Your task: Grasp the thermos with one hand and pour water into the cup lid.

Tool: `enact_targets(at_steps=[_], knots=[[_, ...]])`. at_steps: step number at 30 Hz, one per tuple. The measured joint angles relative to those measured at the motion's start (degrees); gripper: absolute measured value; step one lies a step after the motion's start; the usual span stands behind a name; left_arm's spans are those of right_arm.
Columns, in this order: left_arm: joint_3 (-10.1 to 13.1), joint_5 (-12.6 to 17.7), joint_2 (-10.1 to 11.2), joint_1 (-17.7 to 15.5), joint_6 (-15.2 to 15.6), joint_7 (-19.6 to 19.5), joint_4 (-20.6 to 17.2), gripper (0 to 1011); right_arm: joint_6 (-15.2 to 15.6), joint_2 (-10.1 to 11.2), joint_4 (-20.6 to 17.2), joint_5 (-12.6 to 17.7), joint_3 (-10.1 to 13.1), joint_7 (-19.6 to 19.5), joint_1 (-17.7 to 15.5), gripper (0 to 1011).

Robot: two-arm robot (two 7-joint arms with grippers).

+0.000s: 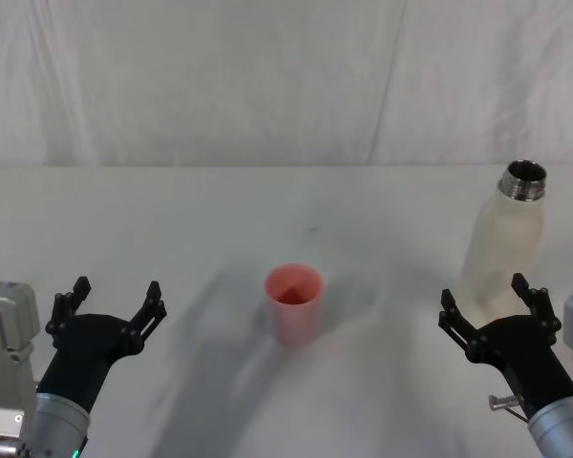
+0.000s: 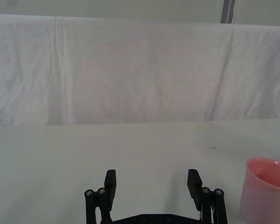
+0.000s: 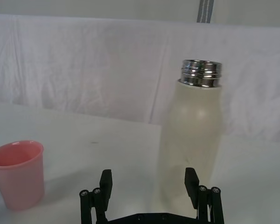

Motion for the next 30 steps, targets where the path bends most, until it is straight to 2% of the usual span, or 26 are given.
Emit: enact_targets(at_steps=[6, 14, 30], knots=[[0.0, 0.0, 0.0, 0.0, 0.0, 0.0, 0.0, 1001, -0.4, -0.2, -1.7, 0.4, 2.1, 0.9, -2.2, 1001], [0.0, 0.0, 0.0, 0.0, 0.0, 0.0, 0.0, 1001, -0.6, -1.0, -2.1, 0.9, 4.0, 2.1, -3.1, 1001], [0.0, 0.0, 0.0, 0.0, 0.0, 0.0, 0.0, 1001, -1.3, -5.0, 3.4, 3.8, 6.4, 5.5, 0.2, 1001]])
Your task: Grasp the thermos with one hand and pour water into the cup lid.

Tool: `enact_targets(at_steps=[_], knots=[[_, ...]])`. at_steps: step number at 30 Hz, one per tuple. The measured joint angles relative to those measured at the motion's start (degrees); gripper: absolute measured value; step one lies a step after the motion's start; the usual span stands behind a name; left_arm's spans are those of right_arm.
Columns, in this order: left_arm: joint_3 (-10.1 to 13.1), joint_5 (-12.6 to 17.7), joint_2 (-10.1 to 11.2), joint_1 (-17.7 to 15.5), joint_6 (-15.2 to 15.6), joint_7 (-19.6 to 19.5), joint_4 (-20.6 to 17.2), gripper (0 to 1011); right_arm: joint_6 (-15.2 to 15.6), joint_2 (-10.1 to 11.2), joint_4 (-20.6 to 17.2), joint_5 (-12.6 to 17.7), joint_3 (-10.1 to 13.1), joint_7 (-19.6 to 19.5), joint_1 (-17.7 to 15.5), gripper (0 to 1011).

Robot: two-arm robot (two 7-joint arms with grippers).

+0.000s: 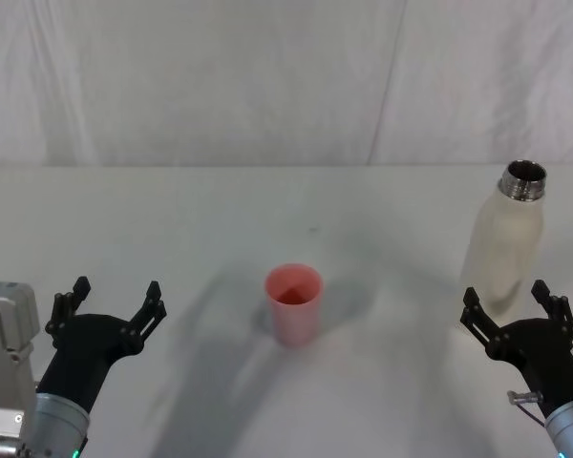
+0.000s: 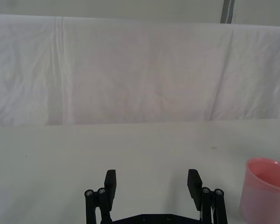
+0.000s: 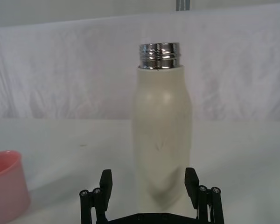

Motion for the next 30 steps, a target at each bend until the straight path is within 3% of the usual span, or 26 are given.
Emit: enact_targets(at_steps=[12, 30], knots=[[0.0, 0.0, 0.0, 0.0, 0.0, 0.0, 0.0, 1001, -0.2, -0.7, 3.5, 0.1, 1.4, 1.4, 3.1, 1001], [0.0, 0.0, 0.0, 0.0, 0.0, 0.0, 0.0, 1001, -0.1, 0.2, 7.3, 0.0, 2.2, 3.3, 7.2, 1001]])
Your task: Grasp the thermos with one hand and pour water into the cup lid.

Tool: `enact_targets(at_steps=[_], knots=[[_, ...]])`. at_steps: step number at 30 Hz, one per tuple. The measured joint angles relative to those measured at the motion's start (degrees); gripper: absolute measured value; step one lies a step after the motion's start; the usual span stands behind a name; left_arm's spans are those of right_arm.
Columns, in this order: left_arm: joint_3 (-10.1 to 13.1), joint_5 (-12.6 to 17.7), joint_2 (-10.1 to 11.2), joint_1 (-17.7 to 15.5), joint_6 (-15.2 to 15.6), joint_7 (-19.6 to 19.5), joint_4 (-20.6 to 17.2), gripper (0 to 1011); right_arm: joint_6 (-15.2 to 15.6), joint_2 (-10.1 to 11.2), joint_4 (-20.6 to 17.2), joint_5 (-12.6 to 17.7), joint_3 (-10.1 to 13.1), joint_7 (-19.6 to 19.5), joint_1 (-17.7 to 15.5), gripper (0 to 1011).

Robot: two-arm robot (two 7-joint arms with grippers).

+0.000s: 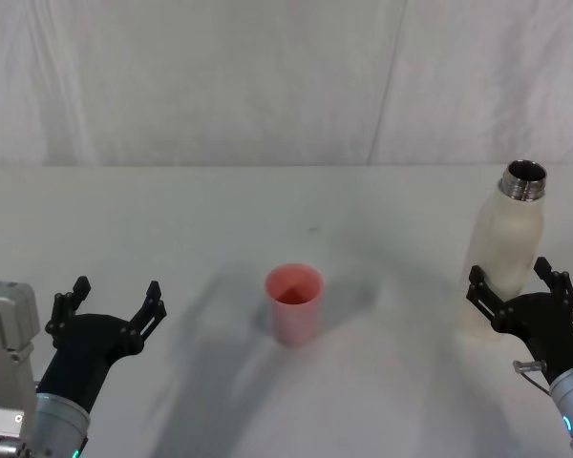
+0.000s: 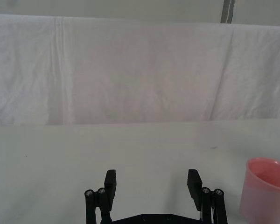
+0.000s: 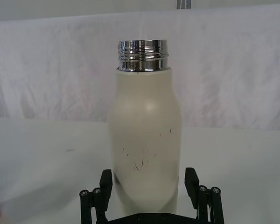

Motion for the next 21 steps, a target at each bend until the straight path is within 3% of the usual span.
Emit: enact_targets(at_steps=[21], knots=[[0.0, 0.0, 0.0, 0.0, 0.0, 0.0, 0.0, 1001, 0.0, 1.1, 4.0, 0.9, -0.5, 1.9, 4.6, 1001]])
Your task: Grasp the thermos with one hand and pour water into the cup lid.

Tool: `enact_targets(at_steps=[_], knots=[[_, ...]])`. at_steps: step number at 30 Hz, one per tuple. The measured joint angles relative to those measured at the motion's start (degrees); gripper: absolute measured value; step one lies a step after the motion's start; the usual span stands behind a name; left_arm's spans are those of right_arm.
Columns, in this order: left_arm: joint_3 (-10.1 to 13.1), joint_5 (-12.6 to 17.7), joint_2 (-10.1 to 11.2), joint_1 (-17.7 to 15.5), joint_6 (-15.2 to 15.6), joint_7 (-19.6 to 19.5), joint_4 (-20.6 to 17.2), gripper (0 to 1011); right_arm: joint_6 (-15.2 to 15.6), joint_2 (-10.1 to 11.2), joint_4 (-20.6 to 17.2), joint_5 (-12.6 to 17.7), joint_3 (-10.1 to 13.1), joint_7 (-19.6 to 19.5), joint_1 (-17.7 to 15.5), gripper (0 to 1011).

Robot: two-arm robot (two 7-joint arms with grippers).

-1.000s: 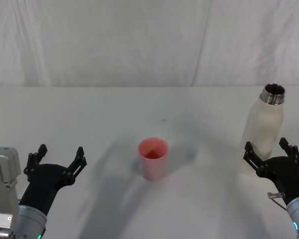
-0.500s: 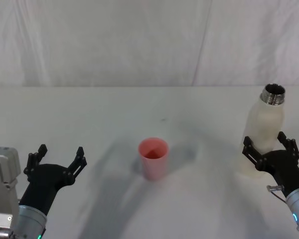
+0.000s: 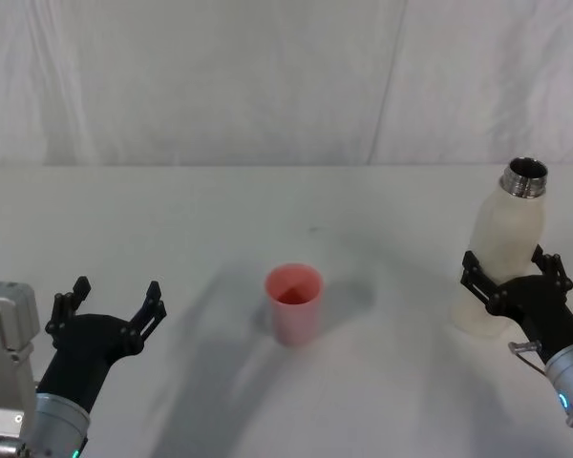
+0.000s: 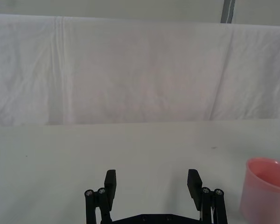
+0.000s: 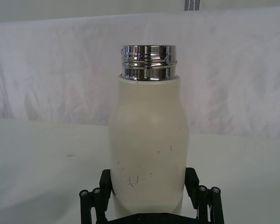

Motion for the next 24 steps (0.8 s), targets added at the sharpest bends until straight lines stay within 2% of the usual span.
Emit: enact_targets(at_steps=[18, 24], knots=[[0.0, 0.0, 0.0, 0.0, 0.0, 0.0, 0.0, 1001, -0.6, 0.3, 3.5, 0.9, -1.0, 1.1, 3.2, 1001], [0.0, 0.0, 0.0, 0.0, 0.0, 0.0, 0.0, 1001, -0.7, 0.3, 3.6, 1.0, -1.1, 1.1, 3.3, 1001]])
